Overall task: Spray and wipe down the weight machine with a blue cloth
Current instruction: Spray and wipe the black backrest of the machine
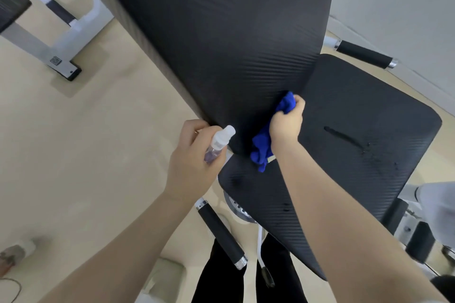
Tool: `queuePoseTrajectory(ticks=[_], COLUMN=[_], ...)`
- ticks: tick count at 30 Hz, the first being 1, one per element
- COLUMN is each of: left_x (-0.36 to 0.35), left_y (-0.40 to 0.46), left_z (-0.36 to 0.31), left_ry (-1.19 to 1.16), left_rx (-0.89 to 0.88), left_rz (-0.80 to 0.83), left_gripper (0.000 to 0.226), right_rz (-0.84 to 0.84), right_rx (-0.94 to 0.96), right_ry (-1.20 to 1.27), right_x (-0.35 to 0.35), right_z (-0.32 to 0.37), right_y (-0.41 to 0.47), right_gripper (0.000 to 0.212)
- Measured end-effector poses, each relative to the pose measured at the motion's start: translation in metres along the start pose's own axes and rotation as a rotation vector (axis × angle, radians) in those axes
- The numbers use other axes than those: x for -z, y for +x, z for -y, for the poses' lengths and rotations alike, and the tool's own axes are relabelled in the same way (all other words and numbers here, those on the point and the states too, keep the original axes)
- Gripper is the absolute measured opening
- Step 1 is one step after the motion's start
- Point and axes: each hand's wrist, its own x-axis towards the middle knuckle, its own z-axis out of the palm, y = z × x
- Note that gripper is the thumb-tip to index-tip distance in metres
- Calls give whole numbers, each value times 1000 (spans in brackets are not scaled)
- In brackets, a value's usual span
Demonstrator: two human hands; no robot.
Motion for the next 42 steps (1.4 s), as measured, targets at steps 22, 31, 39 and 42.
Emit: queuePoseTrajectory(ticks=[22, 31, 39, 42], left_x=[-41, -44, -8, 2], left_y=[2, 13, 14, 6], left_z=[-47, -46, -40, -31], left_ry=[15, 75, 148, 173], left_rx=[240, 269, 232, 233], left_rz=[186, 163, 179, 205], left_gripper=[26, 27, 26, 33], right_rz=[46, 289, 247, 251], right_rx=[82, -21, 85, -7], right_ry=[-121, -232, 157, -309], right_x=[35, 48, 42, 33], right_z=[26, 38, 69, 59], right_y=[113, 155, 86, 57], right_gripper=[36, 32, 41, 57])
